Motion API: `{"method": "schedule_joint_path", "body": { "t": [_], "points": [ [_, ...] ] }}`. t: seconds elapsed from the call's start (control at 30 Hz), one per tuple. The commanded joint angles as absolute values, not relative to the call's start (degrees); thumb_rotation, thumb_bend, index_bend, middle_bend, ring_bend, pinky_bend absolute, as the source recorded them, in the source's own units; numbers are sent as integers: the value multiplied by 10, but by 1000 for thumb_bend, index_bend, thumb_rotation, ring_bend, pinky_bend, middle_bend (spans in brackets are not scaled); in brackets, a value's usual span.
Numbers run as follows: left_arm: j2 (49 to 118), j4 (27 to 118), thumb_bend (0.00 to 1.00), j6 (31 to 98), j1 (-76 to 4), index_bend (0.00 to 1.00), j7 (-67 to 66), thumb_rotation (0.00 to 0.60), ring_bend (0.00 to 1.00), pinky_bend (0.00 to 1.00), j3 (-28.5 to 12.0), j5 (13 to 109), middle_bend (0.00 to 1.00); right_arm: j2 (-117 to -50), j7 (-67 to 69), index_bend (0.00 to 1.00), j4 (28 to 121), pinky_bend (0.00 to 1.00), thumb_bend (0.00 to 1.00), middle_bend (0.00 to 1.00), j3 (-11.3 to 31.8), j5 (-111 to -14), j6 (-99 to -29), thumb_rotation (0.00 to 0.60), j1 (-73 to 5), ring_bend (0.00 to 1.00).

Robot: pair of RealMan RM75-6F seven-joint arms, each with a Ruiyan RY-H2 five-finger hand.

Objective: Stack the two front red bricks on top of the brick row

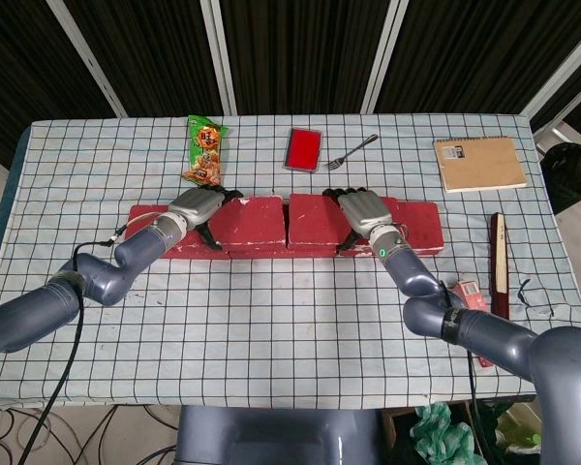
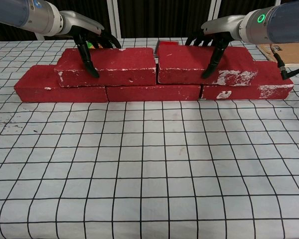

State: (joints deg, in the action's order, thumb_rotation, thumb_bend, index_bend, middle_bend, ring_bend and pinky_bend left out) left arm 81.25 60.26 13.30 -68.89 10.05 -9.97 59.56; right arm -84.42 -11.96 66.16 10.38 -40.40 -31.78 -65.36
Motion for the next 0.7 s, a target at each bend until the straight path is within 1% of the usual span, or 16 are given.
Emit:
{"method": "schedule_joint_path", "body": {
  "t": [0.03,0.33,0.7],
  "points": [
    [812,603,74,133,-689,147,101,600,0,37,-100,595,130,-845,-120,176,661,188,41,181,103,-403,-317,600,-654,139],
    [814,602,0,131,-691,142,103,600,0,33,-98,592,125,-845,-121,142,659,187,37,166,102,-400,-313,600,-656,114],
    [816,599,0,127,-693,129,106,600,0,27,-98,592,118,-846,-122,101,655,181,26,131,100,-397,-311,600,-657,94]
  ]
}}
